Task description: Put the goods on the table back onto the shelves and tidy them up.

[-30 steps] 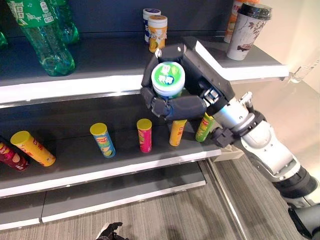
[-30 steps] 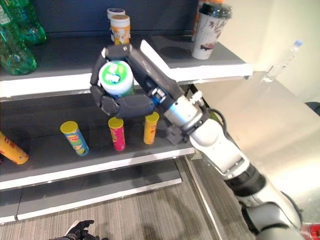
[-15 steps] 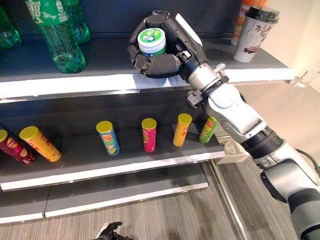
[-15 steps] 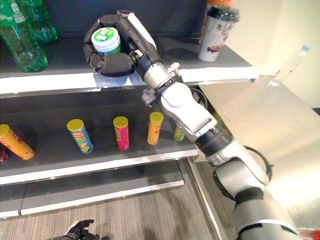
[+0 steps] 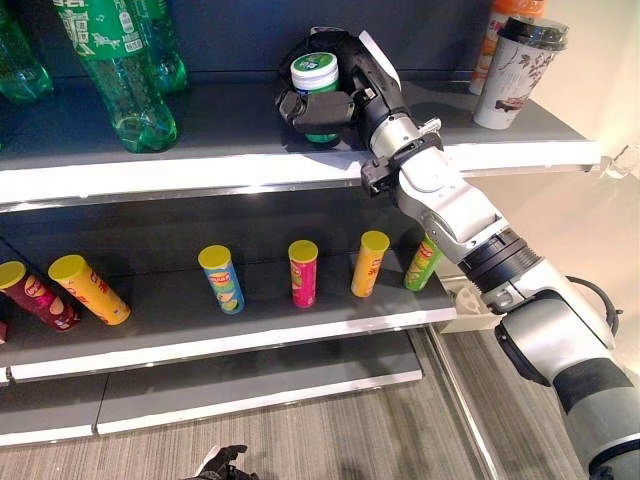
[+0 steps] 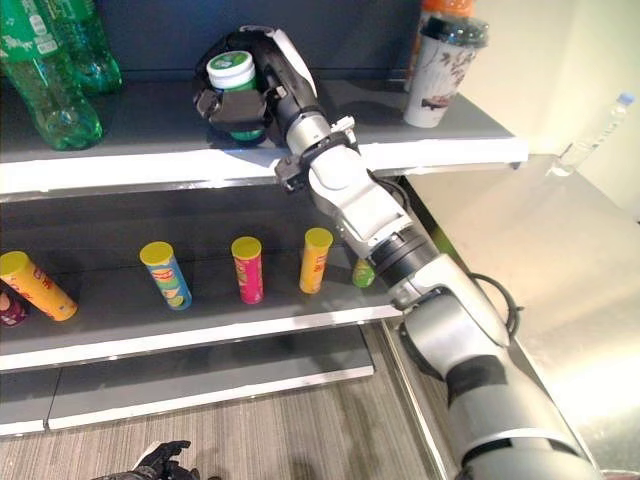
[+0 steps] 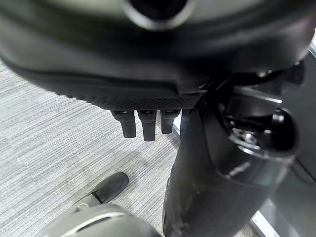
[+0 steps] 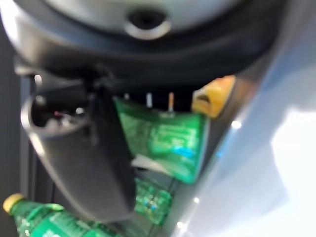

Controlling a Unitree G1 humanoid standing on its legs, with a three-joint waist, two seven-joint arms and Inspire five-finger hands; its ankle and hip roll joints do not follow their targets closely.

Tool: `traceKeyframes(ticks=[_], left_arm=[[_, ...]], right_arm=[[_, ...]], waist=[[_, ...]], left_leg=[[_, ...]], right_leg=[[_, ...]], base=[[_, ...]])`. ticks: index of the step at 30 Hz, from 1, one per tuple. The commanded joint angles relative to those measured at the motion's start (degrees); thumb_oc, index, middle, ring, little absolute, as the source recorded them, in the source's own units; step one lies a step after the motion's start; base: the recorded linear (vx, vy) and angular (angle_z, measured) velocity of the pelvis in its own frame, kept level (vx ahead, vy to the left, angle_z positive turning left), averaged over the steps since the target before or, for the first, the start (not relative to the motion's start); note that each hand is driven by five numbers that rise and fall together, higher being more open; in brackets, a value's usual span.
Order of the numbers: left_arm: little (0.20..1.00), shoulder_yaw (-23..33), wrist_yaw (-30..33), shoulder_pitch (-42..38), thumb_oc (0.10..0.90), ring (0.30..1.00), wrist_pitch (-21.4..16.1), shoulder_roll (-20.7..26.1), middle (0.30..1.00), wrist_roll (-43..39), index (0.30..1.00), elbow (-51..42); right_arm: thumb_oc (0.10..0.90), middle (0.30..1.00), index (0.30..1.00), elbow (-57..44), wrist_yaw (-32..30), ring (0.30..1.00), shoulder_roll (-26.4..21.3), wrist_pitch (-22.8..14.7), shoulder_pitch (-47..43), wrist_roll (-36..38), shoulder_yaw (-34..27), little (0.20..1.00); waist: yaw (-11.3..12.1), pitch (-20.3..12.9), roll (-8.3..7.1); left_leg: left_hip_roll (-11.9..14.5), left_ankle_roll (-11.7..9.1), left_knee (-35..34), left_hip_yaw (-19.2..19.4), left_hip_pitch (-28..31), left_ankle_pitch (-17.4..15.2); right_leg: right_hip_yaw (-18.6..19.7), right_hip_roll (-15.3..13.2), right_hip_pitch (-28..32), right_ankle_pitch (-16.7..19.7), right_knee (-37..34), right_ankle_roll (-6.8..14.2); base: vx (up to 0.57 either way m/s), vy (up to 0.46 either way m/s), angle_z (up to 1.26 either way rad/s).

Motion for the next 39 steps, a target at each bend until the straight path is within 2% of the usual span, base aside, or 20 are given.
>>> traceKeyframes(ticks=[1,9,15,21,31,39], left_arm=[[0.900,-4.1,-1.0,1.8,0.800,0.900,1.8,1.6,0.900,0.8,0.900,5.9],[0.900,-2.8,-1.0,1.6,0.800,0.900,2.1,1.5,0.900,0.7,0.900,5.8],[0.900,-2.5,-1.0,1.6,0.800,0.900,2.1,1.3,0.900,0.8,0.900,5.8],[0.900,-2.2,-0.9,2.1,0.800,0.900,2.0,1.2,0.900,0.5,0.900,5.7],[0.900,-2.3,-0.8,2.5,0.800,0.900,1.6,1.8,0.900,0.2,0.900,5.5],[0.900,-2.4,-0.9,2.6,0.800,0.900,1.3,1.9,0.900,0.2,0.900,5.3]], right_arm=[[0.400,0.300,0.300,3.2,-2.2,0.300,-1.0,-3.9,-9.7,-1.7,-2.9,0.300],[0.400,0.300,0.300,-3.5,-0.4,0.300,-5.0,-4.1,-7.0,0.1,-1.8,0.300],[0.400,0.300,0.300,-4.6,0.4,0.300,-6.2,-3.9,-5.6,0.4,-1.1,0.300],[0.400,0.300,0.300,-3.5,0.4,0.300,-6.0,-3.7,-5.1,0.0,-1.2,0.300],[0.400,0.300,0.300,4.4,-1.0,0.300,-3.5,-3.0,-8.3,-2.8,-2.3,0.300],[0.400,0.300,0.300,5.6,-1.1,0.300,-2.9,-2.7,-8.2,-4.8,-3.1,0.300]], waist=[[1.6,-1.9,-1.18],[0.6,-1.8,-1.00],[0.4,-1.7,-0.88],[0.7,-1.6,-0.83],[1.5,-1.4,-0.70],[1.4,-1.5,-0.60]], left_leg=[[-4.8,3.7,0.1,-2.0,1.7,-5.4],[-4.7,3.6,0.1,-1.1,2.2,-5.6],[-4.6,3.5,0.1,-0.8,2.4,-5.7],[-4.6,3.5,0.1,-1.0,2.4,-5.6],[-4.8,3.7,0.1,-1.8,2.1,-5.4],[-4.9,3.8,0.1,-1.9,2.3,-5.5]], right_leg=[[4.2,-0.8,-2.1,7.1,9.4,0.9],[4.8,-0.6,-2.4,6.3,9.4,0.8],[4.8,-0.6,-2.2,5.8,9.2,0.8],[4.5,-0.6,-2.1,6.0,9.0,0.8],[4.0,-0.9,-2.1,6.7,8.7,0.9],[4.1,-0.9,-2.1,7.0,9.0,1.0]], base=[[0.00,0.000,0.00],[0.00,0.004,-0.02],[0.00,-0.007,-0.09],[0.00,0.000,-0.01],[0.00,0.000,0.00],[0.00,0.000,0.00]])
